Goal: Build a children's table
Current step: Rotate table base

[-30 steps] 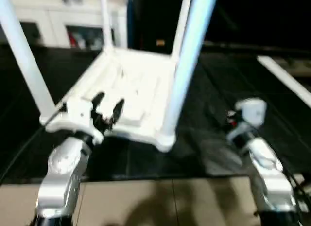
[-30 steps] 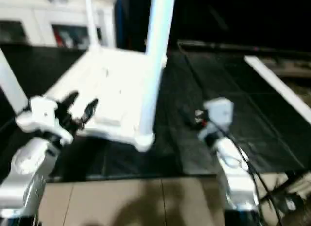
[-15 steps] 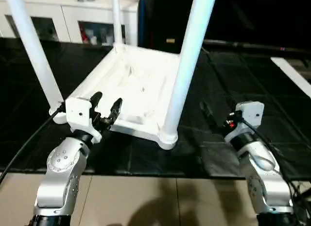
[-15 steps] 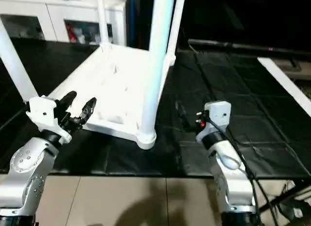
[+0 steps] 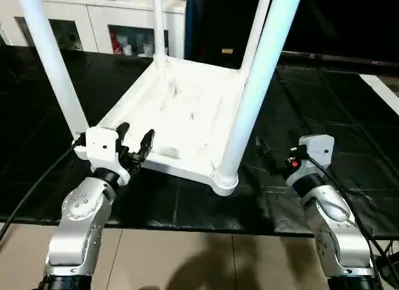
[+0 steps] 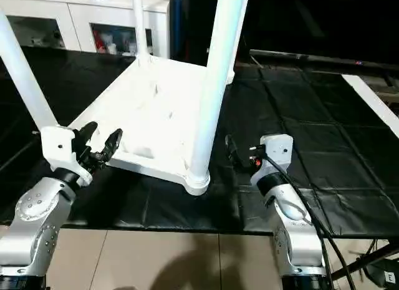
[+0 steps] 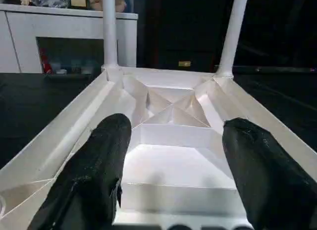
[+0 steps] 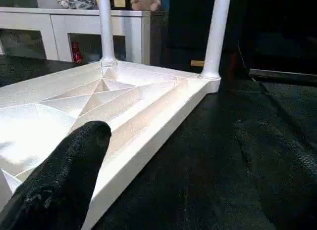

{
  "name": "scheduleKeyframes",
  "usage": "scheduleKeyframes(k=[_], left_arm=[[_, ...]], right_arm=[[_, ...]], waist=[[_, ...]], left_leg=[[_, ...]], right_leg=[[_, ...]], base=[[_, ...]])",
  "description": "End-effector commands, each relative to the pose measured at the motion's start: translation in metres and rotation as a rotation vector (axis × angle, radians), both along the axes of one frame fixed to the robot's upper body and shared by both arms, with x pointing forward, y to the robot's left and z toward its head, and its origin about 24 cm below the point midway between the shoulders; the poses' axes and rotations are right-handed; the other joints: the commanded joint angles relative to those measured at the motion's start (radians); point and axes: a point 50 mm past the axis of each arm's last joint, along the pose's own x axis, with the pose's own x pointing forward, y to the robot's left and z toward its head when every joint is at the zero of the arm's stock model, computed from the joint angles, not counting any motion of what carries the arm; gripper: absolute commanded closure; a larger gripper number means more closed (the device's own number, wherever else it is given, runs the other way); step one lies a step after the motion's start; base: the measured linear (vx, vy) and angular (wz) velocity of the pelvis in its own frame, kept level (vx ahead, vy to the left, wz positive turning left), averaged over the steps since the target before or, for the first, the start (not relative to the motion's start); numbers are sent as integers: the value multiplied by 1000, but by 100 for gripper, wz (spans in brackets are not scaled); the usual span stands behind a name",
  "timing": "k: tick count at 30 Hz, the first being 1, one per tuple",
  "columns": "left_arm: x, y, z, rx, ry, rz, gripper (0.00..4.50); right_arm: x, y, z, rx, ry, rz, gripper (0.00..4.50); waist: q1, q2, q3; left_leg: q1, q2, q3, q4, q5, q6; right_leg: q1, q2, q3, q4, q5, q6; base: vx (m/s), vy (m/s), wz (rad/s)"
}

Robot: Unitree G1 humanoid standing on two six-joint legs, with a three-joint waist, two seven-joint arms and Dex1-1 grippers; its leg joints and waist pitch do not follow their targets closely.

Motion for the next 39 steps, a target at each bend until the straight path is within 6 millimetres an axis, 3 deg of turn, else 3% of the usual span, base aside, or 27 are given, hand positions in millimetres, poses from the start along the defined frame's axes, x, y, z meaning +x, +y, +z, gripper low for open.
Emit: scheduleKeyframes(k=[1,7,10,12,13,14,15,16,17,18,19,20,21,22,23,24,25,26,27,28,29,30,31,33,35,37,39], left_arm=[[1,0,-1,16,16,9,116],[1,4,0,-20,-5,22,116],[1,5,0,-18,3,26,116],[1,6,0,-19,4,28,116],[1,6,-1,-19,4,27,116],[0,5,-1,-20,4,25,116],[0,5,-1,-20,4,25,116],[0,5,-1,-20,4,22,116],[0,5,-1,-20,4,21,116],[0,4,-1,-21,5,18,116],[0,4,-1,-21,6,17,116],[0,4,-1,-20,6,17,116],[0,4,-1,-18,5,16,116],[-1,4,-1,-17,3,19,116],[-1,5,-1,-26,-1,20,116],[-1,5,-2,-29,0,19,116],[-2,5,-2,-26,0,17,116],[-2,4,-2,-21,1,14,116],[-2,4,-2,-14,0,9,116],[-2,4,-2,-12,-1,7,116],[-3,3,-2,-10,-6,-3,116],[-3,2,-2,-10,-9,-9,116],[-4,1,-3,0,0,-37,116],[-4,0,-5,9,18,-63,116],[-4,-1,-5,-1,30,-89,87],[-1,0,-2,16,37,-149,81],[1,1,1,45,51,-234,75]], right_arm=[[-1,-1,2,-2,2,1,0],[-1,-1,2,0,7,-12,0],[-1,-2,2,0,10,-10,0],[-1,-2,2,0,11,-9,0],[-1,-1,1,1,18,-4,0],[-1,-1,1,-6,23,-4,0],[-1,-1,1,-6,23,-4,0],[-1,0,1,-8,34,-4,0],[0,0,0,-12,36,-6,0],[0,-1,0,-18,40,-5,0],[0,0,0,-19,43,-1,0],[0,0,0,-19,45,2,0],[0,-1,0,-8,37,1,0],[0,-1,0,-6,37,-3,0],[-1,-2,0,-5,39,-11,0],[-1,-2,-1,-5,41,-13,0],[0,-3,-1,-6,43,-13,0],[0,-3,-1,-7,43,-11,0],[0,-3,-1,-8,43,-8,0],[0,-3,0,-8,44,-7,0],[0,-3,0,-10,45,-5,0],[0,-4,0,-11,45,-5,0],[0,-5,0,-21,43,-7,0],[0,-5,0,-29,40,-9,0],[1,-6,0,-35,39,-13,0],[2,-10,0,-66,41,-17,0],[4,-17,2,-92,42,-20,0]], waist=[[-7,11,-51],[-8,11,-45],[-24,11,-21],[-33,21,-15],[-47,25,-16],[-64,27,-24],[-65,27,-17],[-74,7,-15],[-32,-33,-31],[-10,-10,-21],[-34,-31,-36],[-28,-26,-38],[-21,-5,-44],[-28,2,-38],[-33,35,-42],[-45,58,-43],[-79,74,-50],[-90,45,-83],[-76,44,-89],[-76,44,-89],[-62,7,-101],[-61,-22,-99],[-50,-48,-81],[-52,-39,-85],[-64,-22,-69],[-73,-11,-53],[-88,-1,-43]], left_leg=[[1,100,-44,-76,-119,46],[21,95,-42,-84,-256,16],[83,85,-36,-82,-496,11],[121,90,-36,-70,-564,10],[112,126,-56,-99,-639,9],[100,204,-102,-187,-773,-5],[117,194,-97,-193,-792,-3],[132,157,-75,-172,-778,4],[-39,1,-42,7,-400,95],[-43,11,-48,98,-228,112],[-95,8,-51,184,-104,81],[-125,19,-51,164,-75,88],[-102,25,-37,131,-27,105],[-98,38,-35,110,-16,126],[-22,63,-33,6,-19,99],[-1,101,-66,-45,-30,99],[67,185,-159,-93,-99,200],[125,207,-185,-65,22,264],[101,172,-155,4,663,337],[101,172,-155,4,663,337],[44,68,-88,58,1064,260],[11,16,-57,64,936,217],[-24,-20,-29,23,386,137],[-38,-1,-37,-5,166,109],[-37,27,-39,-43,-25,48],[-24,37,-38,-64,-238,-8],[-10,36,-45,-70,-429,-67]], right_leg=[[38,-161,102,-83,-259,18],[42,-160,94,-105,-444,65],[35,-135,56,-148,-721,89],[27,-127,24,-169,-758,95],[55,-123,13,-138,-682,92],[78,-113,64,41,-399,53],[49,-113,80,47,-347,28],[25,-120,101,15,-364,-2],[158,-227,164,-107,-705,134],[146,-320,162,-155,-868,159],[146,-316,92,-138,-875,195],[157,-304,62,-137,-745,170],[157,-278,6,-155,-660,100],[170,-275,-24,-168,-643,70],[158,-165,-15,-148,-549,38],[167,-115,-41,-110,-405,44],[43,-44,-9,107,-203,24],[-18,-55,31,127,-167,41],[-88,-79,100,149,7,125],[-88,-79,100,149,7,125],[-90,-91,153,62,315,158],[-72,-94,171,24,423,145],[-35,-117,192,11,425,66],[-4,-126,191,12,320,11],[-4,-112,174,-3,73,-62],[-15,-102,171,-25,-196,-55],[-32,-99,169,-47,-451,-2]], base=[[0,0,0],[0,0,0],[0,0,0],[0,0,0],[0,0,0],[71,-14,-11],[71,-14,-11],[89,-51,0],[66,-79,18],[66,-79,18],[59,-47,25],[102,3,32],[102,3,32],[128,27,45],[185,67,23],[185,67,23],[242,92,2],[215,58,15],[215,58,15],[143,15,5],[-55,48,-3],[-55,48,-3],[-129,24,15],[-14,-34,6],[-49,-100,-6],[-64,-60,-3],[-78,-39,0]])
